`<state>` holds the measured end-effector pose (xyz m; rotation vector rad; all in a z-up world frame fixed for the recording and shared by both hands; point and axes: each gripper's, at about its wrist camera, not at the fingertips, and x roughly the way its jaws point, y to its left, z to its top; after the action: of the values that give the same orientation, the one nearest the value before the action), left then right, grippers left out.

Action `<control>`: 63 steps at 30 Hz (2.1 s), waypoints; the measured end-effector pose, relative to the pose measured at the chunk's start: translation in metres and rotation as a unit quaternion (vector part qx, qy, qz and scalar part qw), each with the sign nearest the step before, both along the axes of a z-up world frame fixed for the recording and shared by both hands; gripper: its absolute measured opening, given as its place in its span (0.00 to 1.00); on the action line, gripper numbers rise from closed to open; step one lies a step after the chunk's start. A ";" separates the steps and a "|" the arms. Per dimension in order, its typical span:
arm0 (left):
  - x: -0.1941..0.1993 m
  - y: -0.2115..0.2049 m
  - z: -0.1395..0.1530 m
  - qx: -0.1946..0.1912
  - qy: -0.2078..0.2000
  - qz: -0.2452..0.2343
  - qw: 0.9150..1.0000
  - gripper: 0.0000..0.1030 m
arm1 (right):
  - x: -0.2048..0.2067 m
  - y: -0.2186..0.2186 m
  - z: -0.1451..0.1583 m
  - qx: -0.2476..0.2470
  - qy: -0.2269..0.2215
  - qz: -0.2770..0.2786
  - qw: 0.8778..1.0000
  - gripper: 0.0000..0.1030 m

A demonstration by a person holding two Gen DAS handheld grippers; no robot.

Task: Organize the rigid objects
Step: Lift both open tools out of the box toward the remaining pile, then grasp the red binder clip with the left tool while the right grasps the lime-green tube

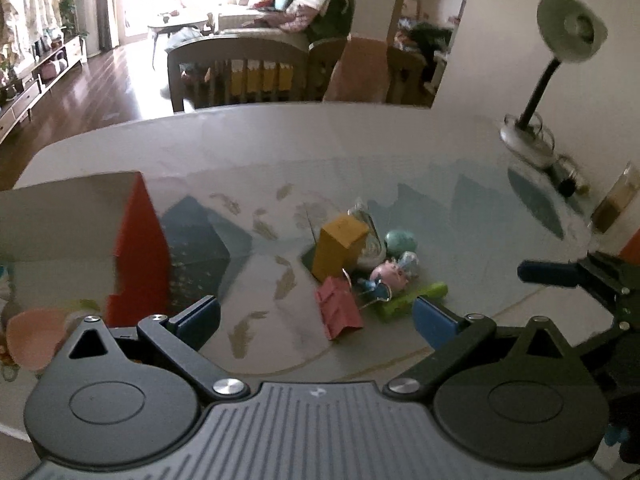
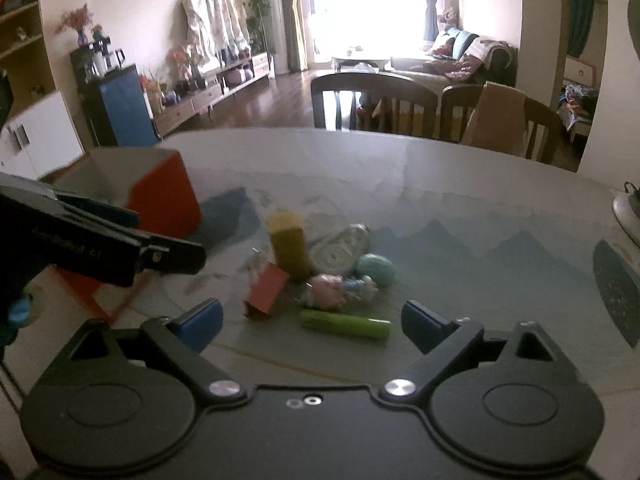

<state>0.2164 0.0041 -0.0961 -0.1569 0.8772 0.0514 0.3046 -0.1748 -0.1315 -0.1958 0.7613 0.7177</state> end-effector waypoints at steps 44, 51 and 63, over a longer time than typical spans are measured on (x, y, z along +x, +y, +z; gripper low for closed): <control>0.067 -0.022 -0.084 0.055 0.063 0.000 0.997 0.46 | 0.039 0.033 -0.087 -0.035 -0.001 -0.002 0.999 0.78; 0.061 -0.016 -0.080 0.037 0.061 0.006 0.997 0.39 | 0.035 0.025 -0.078 -0.032 0.006 -0.015 0.999 0.78; 0.036 0.001 -0.070 0.008 0.054 0.023 0.998 0.27 | 0.013 0.014 -0.047 -0.017 0.017 -0.023 0.999 0.78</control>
<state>0.2521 0.0050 -0.1660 -0.1605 0.9815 0.1111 0.3174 -0.1610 -0.1789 -0.1973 0.8080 0.6652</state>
